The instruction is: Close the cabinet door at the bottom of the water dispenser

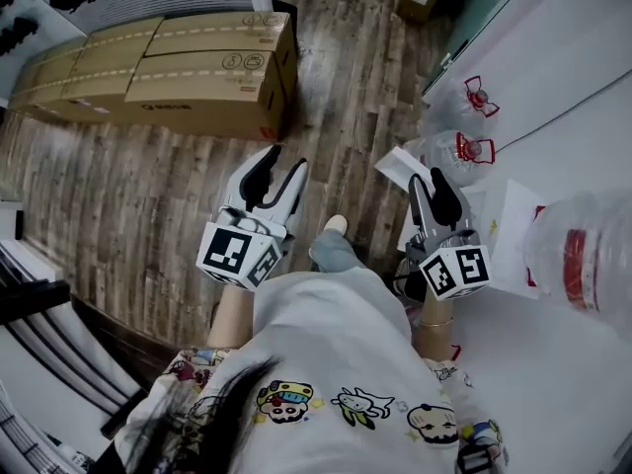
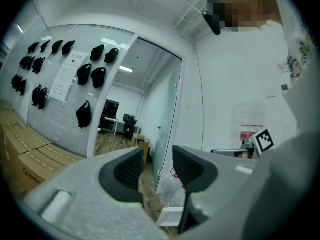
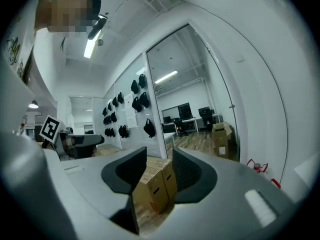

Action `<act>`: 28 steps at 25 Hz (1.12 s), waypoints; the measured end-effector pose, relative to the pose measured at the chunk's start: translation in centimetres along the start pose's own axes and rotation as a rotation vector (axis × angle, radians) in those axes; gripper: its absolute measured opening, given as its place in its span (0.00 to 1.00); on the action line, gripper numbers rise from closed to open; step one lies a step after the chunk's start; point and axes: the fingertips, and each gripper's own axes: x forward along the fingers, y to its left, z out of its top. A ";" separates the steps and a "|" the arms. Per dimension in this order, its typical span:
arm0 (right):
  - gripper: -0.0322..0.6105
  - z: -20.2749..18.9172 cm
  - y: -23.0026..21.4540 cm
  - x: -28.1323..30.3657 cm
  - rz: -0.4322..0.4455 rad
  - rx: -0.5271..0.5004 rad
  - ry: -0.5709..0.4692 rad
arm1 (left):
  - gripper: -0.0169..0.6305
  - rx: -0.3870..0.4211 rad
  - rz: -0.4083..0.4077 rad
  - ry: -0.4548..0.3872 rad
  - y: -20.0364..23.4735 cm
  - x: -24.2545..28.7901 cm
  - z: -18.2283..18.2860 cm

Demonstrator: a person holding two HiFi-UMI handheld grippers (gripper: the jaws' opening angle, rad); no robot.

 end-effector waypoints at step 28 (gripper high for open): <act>0.31 0.8 -14.4 0.2 -0.546 0.176 -0.100 | 0.30 0.082 -0.692 0.207 -8.7 26.8 -0.5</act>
